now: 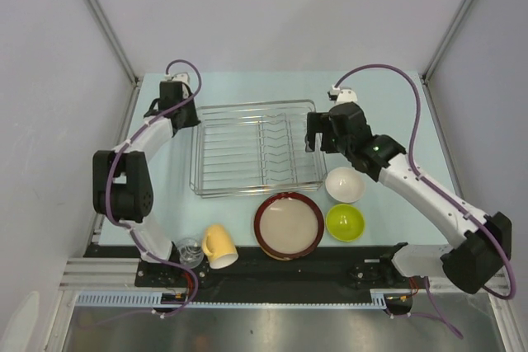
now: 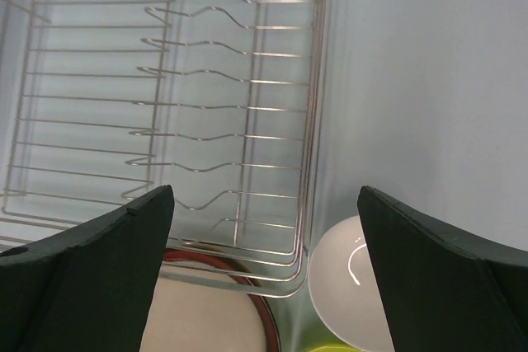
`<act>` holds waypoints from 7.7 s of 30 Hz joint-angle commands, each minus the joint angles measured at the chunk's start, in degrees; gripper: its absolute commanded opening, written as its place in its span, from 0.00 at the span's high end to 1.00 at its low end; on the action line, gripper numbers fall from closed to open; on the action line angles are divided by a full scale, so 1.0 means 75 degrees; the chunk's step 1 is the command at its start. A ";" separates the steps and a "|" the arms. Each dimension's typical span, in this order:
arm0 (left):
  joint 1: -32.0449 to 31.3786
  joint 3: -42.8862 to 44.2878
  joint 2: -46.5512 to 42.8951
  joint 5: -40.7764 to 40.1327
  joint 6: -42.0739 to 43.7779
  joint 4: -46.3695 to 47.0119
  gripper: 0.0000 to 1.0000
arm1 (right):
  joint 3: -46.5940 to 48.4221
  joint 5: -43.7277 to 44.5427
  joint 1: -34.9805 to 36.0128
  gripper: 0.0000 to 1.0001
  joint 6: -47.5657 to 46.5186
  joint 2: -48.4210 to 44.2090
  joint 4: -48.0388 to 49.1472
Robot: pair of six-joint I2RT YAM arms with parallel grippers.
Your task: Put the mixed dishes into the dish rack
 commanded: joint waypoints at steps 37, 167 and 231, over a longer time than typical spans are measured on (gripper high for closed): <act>-0.0279 0.2501 0.1566 0.0400 0.0120 -0.0341 0.70 | -0.0013 -0.1851 -0.1512 0.29 0.0274 0.2287 0.2143; -0.0115 -0.0242 -0.2747 0.1513 0.2078 -0.2521 0.13 | -0.2031 0.2554 -0.0869 1.00 0.3144 -0.1649 -0.3140; 0.0412 -0.1144 -0.3262 0.1654 0.2019 -0.2146 0.14 | 0.4838 1.1403 0.0880 1.00 -1.5629 0.8719 1.3862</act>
